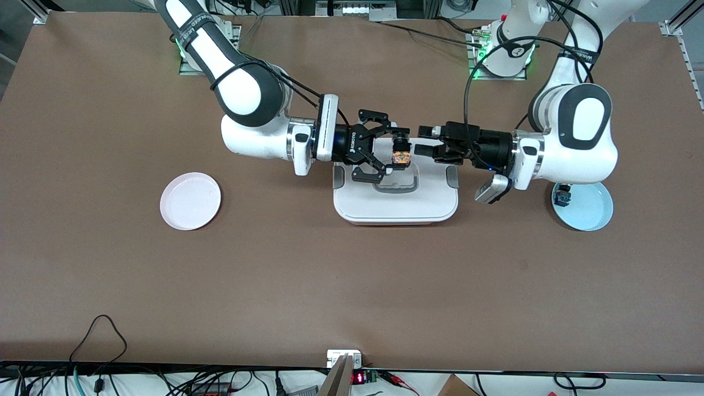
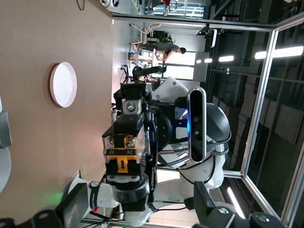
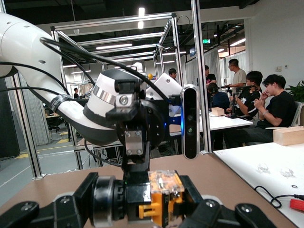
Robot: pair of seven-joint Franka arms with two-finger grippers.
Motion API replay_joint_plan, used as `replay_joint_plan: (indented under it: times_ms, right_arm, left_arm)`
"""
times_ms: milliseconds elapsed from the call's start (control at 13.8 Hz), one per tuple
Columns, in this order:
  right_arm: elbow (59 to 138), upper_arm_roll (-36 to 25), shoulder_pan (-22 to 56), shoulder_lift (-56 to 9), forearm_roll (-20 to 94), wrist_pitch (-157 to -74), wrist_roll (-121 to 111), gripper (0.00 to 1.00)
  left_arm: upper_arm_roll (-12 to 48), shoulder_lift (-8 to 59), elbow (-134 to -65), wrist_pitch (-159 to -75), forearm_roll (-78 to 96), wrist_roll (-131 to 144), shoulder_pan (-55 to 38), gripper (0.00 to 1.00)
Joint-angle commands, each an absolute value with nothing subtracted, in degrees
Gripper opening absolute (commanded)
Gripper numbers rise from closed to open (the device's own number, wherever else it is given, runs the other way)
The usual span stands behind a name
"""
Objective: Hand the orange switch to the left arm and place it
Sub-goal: 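Reach the left gripper toward the switch held by the right gripper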
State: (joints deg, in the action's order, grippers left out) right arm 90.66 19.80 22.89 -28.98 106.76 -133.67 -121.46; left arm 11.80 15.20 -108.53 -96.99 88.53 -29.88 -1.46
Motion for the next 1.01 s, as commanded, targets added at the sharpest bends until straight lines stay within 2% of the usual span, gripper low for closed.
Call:
replay_joint_plan:
  times_ms: [0, 72, 217, 290, 435, 507, 797, 870, 942]
  right_arm:
    - [89.1, 19.7, 23.6, -29.8, 108.3, -134.7, -123.5, 0.01]
    - [89.1, 19.7, 23.5, -29.8, 108.3, -134.7, -123.5, 0.01]
    - [89.1, 19.7, 23.5, -29.8, 108.3, -134.7, -123.5, 0.01]
    - [89.1, 19.7, 23.5, -29.8, 108.3, -134.7, -123.5, 0.01]
    - [89.1, 19.7, 23.4, -29.8, 108.3, -134.7, -123.4, 0.01]
    - [89.1, 19.7, 23.4, -29.8, 108.3, -134.7, -123.5, 0.01]
    - [89.1, 19.7, 23.4, -29.8, 108.3, -134.7, -123.4, 0.02]
    - [89.1, 19.7, 23.3, -29.8, 108.4, -134.7, -123.1, 0.09]
    - [89.1, 19.7, 23.2, -29.8, 108.4, -134.7, -122.7, 0.58]
  left_arm:
    - [13.4, 17.7, -108.6, -97.4, 94.3, -36.5, -1.9, 0.85]
    - [13.6, 17.8, -108.6, -98.4, 94.6, -37.1, -2.1, 0.74]
    - [13.7, 17.8, -108.6, -99.2, 94.6, -37.6, -2.0, 0.41]
    - [13.7, 17.8, -108.6, -99.2, 94.6, -37.6, -2.0, 0.29]
    - [13.7, 17.8, -108.6, -99.4, 94.6, -38.1, -2.0, 0.15]
    - [13.7, 17.8, -108.6, -99.4, 94.6, -38.9, -2.0, 0.12]
    - [13.7, 17.8, -108.5, -99.4, 94.6, -38.9, -2.0, 0.09]
    - [13.7, 17.8, -108.5, -99.3, 94.6, -38.9, -1.9, 0.09]
    - [13.7, 17.8, -108.5, -99.3, 94.6, -38.9, -1.9, 0.09]
